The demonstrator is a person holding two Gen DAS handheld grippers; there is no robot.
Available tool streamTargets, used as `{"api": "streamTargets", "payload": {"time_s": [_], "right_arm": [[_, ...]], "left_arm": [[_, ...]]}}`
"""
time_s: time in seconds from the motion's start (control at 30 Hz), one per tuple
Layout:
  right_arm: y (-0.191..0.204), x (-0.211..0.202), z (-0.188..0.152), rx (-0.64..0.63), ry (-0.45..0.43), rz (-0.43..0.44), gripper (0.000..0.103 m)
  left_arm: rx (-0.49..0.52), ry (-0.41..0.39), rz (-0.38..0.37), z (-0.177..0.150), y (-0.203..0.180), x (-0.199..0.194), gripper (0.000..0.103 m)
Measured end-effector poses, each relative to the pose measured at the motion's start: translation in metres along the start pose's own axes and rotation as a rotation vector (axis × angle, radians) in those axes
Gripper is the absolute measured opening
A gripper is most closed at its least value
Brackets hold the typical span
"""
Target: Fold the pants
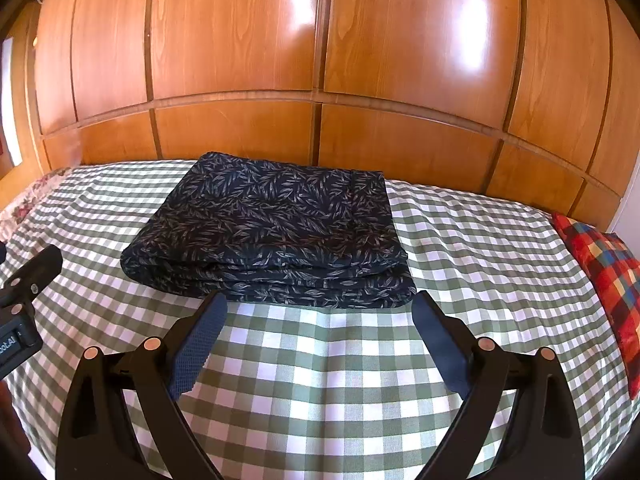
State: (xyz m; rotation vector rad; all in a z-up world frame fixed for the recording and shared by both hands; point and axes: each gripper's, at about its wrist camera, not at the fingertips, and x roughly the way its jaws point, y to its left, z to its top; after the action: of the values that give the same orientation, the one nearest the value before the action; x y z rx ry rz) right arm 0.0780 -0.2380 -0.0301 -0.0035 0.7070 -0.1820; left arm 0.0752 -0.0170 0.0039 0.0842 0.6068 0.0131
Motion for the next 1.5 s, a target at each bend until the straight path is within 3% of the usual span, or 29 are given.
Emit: {"api": "streamTargets", "payload": {"time_s": [0.8, 1.5], "right_arm": [[0.005, 0.002, -0.001, -0.004, 0.006, 0.013, 0.093], [0.005, 0.012, -0.008, -0.015, 0.038, 0.013, 0.093]], "left_arm": [[-0.012, 0.011, 0.005, 0.000, 0.003, -0.004, 0.101], [-0.008, 0.058, -0.048, -0.008, -0.004, 0.006, 0.101]]}}
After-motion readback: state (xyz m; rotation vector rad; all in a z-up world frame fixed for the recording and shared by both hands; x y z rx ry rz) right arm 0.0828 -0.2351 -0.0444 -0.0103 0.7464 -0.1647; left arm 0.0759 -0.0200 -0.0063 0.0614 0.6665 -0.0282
